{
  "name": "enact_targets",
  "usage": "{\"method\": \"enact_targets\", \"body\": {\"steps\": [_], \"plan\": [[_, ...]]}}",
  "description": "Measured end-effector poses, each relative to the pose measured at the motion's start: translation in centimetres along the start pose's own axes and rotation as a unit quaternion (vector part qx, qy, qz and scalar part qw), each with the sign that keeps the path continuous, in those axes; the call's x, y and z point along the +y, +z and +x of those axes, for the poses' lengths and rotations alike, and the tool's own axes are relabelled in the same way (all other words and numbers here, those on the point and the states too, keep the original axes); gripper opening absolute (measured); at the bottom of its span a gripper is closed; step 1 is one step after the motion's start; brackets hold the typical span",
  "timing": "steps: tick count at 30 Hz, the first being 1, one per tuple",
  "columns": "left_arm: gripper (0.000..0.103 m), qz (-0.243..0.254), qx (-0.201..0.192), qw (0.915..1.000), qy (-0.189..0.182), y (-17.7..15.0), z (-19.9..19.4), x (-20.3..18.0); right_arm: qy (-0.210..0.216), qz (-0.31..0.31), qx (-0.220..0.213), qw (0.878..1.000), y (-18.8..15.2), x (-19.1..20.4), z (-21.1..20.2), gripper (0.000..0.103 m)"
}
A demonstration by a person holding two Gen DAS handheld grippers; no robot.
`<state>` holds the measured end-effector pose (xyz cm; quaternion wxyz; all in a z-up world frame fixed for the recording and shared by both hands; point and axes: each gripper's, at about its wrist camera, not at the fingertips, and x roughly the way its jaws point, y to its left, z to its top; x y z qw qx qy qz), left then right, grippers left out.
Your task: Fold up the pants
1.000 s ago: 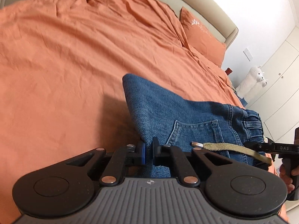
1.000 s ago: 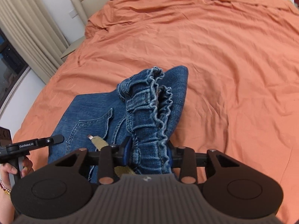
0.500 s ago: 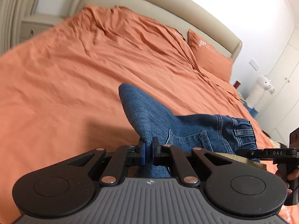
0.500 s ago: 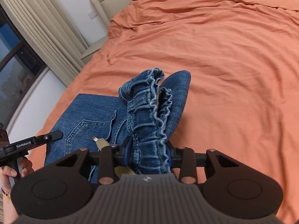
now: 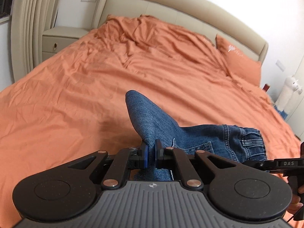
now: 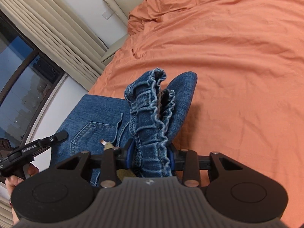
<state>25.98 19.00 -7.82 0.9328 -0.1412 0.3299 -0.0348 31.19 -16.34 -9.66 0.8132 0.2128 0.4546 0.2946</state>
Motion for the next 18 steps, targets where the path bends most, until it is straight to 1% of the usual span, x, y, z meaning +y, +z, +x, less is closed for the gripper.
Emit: {"method": "enact_targets", "body": {"steps": [2,5,7,9,12,15,16,17,18], "plan": [[0.006,-0.006,0.008,0.9999,0.008,-0.4,0.9,0.9,-0.002,0.009,0.004,1.0,-0.3,-0.9,0.9,0.032],[0.007,-0.029,0.024,0.999,0.024,-0.9,1.9,2.4,0.001,0.033,0.008,0.999,-0.7,-2.8,1.5,0.032],[0.007,-0.049,0.043,0.9973,0.036,-1.3,2.8,3.3,-0.005,0.046,0.015,0.999,-0.9,-3.8,2.2,0.032],[0.008,-0.056,0.058,0.9955,0.049,-1.8,3.7,3.8,-0.008,0.057,0.018,0.998,-1.4,-4.6,2.7,0.034],[0.011,-0.031,0.076,0.9931,0.084,-2.5,4.8,3.5,-0.018,0.075,0.02,0.997,-1.8,-5.1,3.9,0.038],[0.017,-0.013,0.08,0.9907,0.109,-3.0,5.1,2.8,-0.031,0.081,0.02,0.996,-2.1,-5.1,4.7,0.045],[0.023,-0.009,0.076,0.9899,0.119,-3.1,4.9,2.6,-0.036,0.08,0.018,0.996,-2.1,-4.9,4.7,0.046],[0.026,-0.004,0.067,0.9894,0.128,-3.2,4.5,2.4,-0.044,0.073,0.015,0.996,-2.0,-4.5,4.6,0.05],[0.026,0.002,0.054,0.9894,0.134,-3.3,4.0,2.1,-0.054,0.06,0.012,0.997,-2.0,-4.0,4.4,0.053]]}}
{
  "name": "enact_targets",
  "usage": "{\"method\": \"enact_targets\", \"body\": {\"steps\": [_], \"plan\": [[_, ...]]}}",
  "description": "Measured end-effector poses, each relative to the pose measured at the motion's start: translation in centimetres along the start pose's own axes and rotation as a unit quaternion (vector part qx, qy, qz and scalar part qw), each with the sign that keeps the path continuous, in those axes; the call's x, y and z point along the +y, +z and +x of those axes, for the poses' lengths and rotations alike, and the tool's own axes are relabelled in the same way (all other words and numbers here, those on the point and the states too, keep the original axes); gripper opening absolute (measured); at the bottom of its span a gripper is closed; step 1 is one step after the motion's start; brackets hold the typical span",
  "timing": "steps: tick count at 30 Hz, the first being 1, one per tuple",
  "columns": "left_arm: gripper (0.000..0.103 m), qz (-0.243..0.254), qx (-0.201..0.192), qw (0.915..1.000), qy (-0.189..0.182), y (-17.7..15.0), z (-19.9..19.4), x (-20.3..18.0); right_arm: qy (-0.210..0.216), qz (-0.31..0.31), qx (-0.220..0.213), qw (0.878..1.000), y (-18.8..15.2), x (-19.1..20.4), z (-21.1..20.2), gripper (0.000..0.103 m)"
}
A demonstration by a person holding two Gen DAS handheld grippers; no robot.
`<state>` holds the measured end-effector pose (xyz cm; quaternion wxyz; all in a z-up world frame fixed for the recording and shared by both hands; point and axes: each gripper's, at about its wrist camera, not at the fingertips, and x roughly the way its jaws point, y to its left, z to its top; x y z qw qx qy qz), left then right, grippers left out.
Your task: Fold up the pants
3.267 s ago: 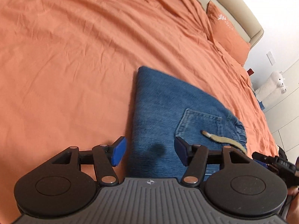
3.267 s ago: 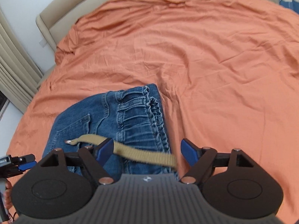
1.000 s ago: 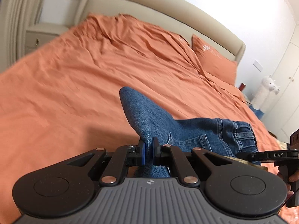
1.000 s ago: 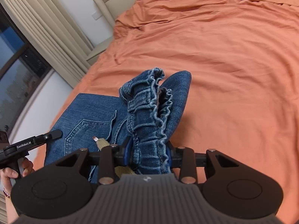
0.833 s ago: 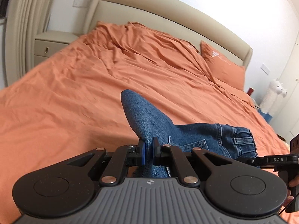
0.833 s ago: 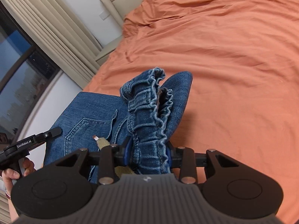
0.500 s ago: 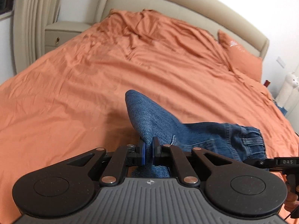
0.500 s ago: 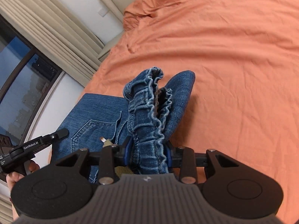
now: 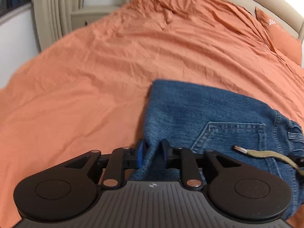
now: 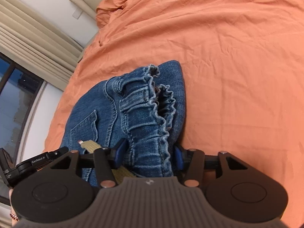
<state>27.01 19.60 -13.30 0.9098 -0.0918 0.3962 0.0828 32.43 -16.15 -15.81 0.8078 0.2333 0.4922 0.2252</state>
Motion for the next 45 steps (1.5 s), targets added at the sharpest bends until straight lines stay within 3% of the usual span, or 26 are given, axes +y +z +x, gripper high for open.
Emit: {"method": "enact_targets", "body": {"steps": [2,5,8,12,16,18,22,26,31,36,38,45], "plan": [[0.026,0.004,-0.027,0.9995,0.014,0.1,-1.3,-0.1,-0.026,-0.032,-0.011,0.999,0.1,1.1,-0.7,0.061],[0.026,-0.007,-0.046,0.9988,0.011,0.1,-3.6,-0.2,-0.058,-0.081,-0.043,0.994,-0.2,2.5,-3.0,0.063],[0.026,0.0,-0.035,0.9993,-0.011,-0.1,-5.1,-1.0,-0.093,-0.135,-0.087,0.983,-1.2,4.3,-5.7,0.063],[0.026,0.06,-0.026,0.9978,0.013,-1.3,-6.6,-3.6,-0.113,-0.233,-0.134,0.957,-3.7,7.1,-7.9,0.057],[0.026,0.063,0.008,0.9979,0.012,-2.9,-6.3,-3.9,-0.108,-0.294,-0.138,0.94,-6.1,9.4,-6.8,0.052],[0.026,0.062,0.026,0.9974,0.023,-3.4,-5.8,-3.6,-0.106,-0.296,-0.13,0.94,-6.8,9.6,-5.6,0.051],[0.026,0.039,0.05,0.9979,0.011,-3.8,-4.4,-2.3,-0.117,-0.279,-0.106,0.947,-7.7,9.0,-2.9,0.051],[0.026,0.056,0.062,0.9963,0.019,-4.3,-3.4,-2.7,-0.135,-0.296,-0.103,0.94,-8.7,8.7,-1.1,0.051],[0.025,0.068,0.058,0.9957,0.026,-4.4,-3.1,-3.0,-0.14,-0.292,-0.104,0.94,-8.6,8.6,-0.7,0.051],[0.025,0.076,0.028,0.9963,0.029,-4.2,-4.8,-2.9,-0.132,-0.277,-0.098,0.947,-7.6,9.4,-2.2,0.052],[0.025,0.082,0.009,0.9961,0.033,-4.1,-6.1,-2.4,-0.118,-0.271,-0.112,0.949,-7.6,9.8,-3.8,0.058],[0.026,0.092,-0.088,0.9915,0.028,-3.4,-13.2,1.7,-0.095,-0.301,-0.176,0.932,-11.0,12.3,-10.7,0.066]]}}
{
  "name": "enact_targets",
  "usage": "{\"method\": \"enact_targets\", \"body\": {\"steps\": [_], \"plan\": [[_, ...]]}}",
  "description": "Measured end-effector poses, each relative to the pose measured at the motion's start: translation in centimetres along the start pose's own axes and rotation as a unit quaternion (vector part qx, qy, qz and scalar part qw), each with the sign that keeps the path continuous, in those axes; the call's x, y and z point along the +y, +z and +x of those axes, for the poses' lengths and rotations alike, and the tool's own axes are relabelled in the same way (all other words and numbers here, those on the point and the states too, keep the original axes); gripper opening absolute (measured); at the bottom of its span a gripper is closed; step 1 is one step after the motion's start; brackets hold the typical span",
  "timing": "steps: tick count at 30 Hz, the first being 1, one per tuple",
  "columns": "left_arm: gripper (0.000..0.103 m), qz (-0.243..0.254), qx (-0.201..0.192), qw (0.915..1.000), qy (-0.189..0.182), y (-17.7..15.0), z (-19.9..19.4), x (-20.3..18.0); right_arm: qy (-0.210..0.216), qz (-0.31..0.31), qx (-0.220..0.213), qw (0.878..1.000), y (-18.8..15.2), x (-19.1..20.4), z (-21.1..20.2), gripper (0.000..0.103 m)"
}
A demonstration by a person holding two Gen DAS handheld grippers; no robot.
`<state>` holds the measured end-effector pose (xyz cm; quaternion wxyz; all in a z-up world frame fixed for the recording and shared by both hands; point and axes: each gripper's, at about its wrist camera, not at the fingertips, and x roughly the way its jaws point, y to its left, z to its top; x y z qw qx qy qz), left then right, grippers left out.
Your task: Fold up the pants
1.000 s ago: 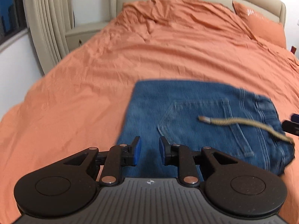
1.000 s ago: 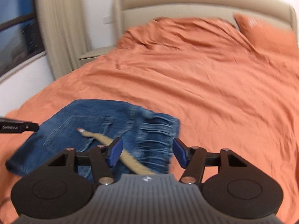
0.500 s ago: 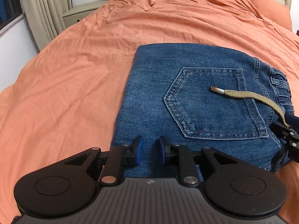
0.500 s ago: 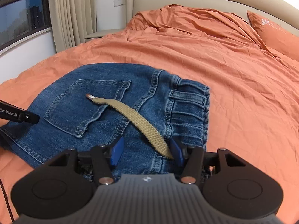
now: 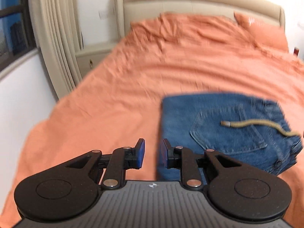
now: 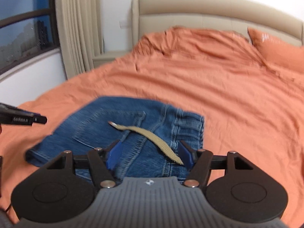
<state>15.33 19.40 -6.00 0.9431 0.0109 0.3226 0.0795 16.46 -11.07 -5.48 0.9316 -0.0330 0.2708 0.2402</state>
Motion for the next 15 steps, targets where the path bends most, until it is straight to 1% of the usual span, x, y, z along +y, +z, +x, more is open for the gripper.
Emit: {"method": "enact_targets", "body": {"steps": [1,4,6,7,8,10,11,12,15], "plan": [[0.026,-0.001,-0.017,0.9999,0.004,0.2,-1.3,0.8,0.001,0.0,-0.012,1.0,0.0,0.3,-1.3,0.069],[0.031,0.007,-0.055,0.9984,0.012,1.3,-5.1,2.7,0.001,0.006,-0.038,0.999,0.0,1.2,-5.1,0.072],[0.034,0.01,-0.076,0.997,0.007,2.2,-7.6,3.7,0.001,0.015,-0.05,0.999,0.0,1.5,-7.3,0.073],[0.039,0.007,-0.085,0.9963,0.0,2.4,-9.0,4.1,0.001,0.019,-0.054,0.998,-0.1,1.9,-8.3,0.074],[0.043,0.002,-0.091,0.9958,-0.008,2.6,-10.4,4.4,0.0,0.021,-0.056,0.998,-0.2,2.2,-9.3,0.075],[0.047,-0.009,-0.1,0.9942,-0.038,2.7,-13.4,4.6,-0.002,0.024,-0.061,0.998,-0.3,3.1,-11.3,0.077],[0.052,-0.016,-0.105,0.993,-0.051,2.4,-14.8,4.5,-0.003,0.024,-0.064,0.998,-0.3,3.5,-12.2,0.078],[0.053,-0.026,-0.108,0.9922,-0.057,2.1,-16.1,4.2,-0.005,0.024,-0.068,0.997,-0.4,4.1,-13.3,0.081],[0.055,-0.055,-0.106,0.9918,-0.045,0.4,-19.3,2.9,-0.022,0.019,-0.083,0.996,-0.9,5.6,-16.1,0.081]]}}
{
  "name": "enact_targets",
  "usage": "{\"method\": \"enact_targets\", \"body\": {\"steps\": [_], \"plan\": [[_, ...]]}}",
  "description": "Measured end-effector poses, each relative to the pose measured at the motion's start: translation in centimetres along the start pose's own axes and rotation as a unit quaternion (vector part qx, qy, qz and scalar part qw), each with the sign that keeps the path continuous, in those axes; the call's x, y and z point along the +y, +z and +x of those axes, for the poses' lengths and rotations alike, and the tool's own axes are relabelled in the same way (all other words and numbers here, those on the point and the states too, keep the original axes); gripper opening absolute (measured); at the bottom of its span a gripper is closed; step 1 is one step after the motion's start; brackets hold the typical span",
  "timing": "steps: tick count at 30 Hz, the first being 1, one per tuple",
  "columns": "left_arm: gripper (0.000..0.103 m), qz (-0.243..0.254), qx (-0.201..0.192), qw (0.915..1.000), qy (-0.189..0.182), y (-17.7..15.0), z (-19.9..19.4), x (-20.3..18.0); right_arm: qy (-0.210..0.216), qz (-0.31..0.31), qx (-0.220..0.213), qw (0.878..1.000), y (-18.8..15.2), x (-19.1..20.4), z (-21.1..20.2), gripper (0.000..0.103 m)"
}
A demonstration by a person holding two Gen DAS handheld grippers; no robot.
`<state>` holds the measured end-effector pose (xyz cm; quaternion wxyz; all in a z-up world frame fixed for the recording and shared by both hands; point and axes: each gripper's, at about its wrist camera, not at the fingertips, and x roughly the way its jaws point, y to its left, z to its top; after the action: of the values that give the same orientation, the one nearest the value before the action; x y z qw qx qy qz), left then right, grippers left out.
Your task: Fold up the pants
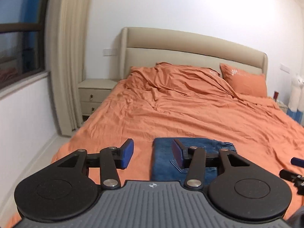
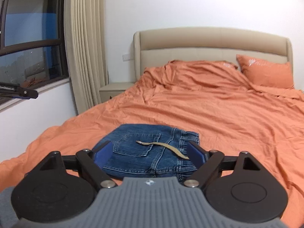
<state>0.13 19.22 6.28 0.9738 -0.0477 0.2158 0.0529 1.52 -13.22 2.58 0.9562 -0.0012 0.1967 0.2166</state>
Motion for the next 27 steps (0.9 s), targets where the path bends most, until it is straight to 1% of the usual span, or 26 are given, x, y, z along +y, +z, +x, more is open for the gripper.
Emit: {"method": "enact_targets", "body": {"steps": [3,4,5,7,9,10,12,13,16,19,22,27], "plan": [[0.056,0.006,-0.004,0.9999,0.008,-2.1,-2.2,-2.4,-0.016,-0.005,-0.006,1.0,-0.6,1.3,-2.5,0.081],[0.058,0.006,-0.003,0.9999,0.01,-2.7,-2.6,-3.1,-0.019,-0.005,-0.005,1.0,-0.8,1.6,-3.1,0.082],[0.064,0.006,-0.001,0.9999,0.009,-3.4,-2.9,-3.8,-0.022,-0.005,-0.003,1.0,-1.2,1.9,-3.6,0.082],[0.071,0.008,0.002,0.9999,0.012,-4.9,-3.2,-5.2,-0.033,-0.009,0.008,0.999,-2.0,2.4,-4.3,0.082],[0.076,0.008,0.009,0.9998,0.019,-6.2,-3.2,-6.5,-0.057,-0.018,0.024,0.998,-2.9,2.8,-4.5,0.082],[0.081,0.011,0.015,0.9996,0.021,-6.8,-3.1,-7.1,-0.07,-0.023,0.026,0.997,-3.6,3.0,-4.8,0.082],[0.081,0.024,0.028,0.999,0.025,-7.9,-2.9,-8.4,-0.093,-0.03,0.024,0.995,-4.5,3.0,-5.1,0.082],[0.081,0.032,0.038,0.9984,0.027,-8.3,-2.6,-8.9,-0.097,-0.032,0.029,0.994,-4.9,3.0,-5.1,0.082],[0.081,0.044,0.067,0.9961,0.036,-9.6,-1.5,-9.9,-0.089,-0.02,0.053,0.994,-5.9,2.6,-4.9,0.082],[0.081,0.048,0.075,0.9953,0.038,-10.2,-0.3,-10.3,-0.09,-0.001,0.072,0.993,-6.6,2.0,-4.0,0.082],[0.081,0.048,0.084,0.9948,0.032,-10.7,0.5,-10.6,-0.083,0.005,0.084,0.993,-7.0,1.8,-2.7,0.082],[0.081,0.064,0.114,0.9905,0.044,-11.8,2.2,-11.3,-0.081,0.002,0.098,0.992,-7.6,1.8,-1.3,0.082]]}}
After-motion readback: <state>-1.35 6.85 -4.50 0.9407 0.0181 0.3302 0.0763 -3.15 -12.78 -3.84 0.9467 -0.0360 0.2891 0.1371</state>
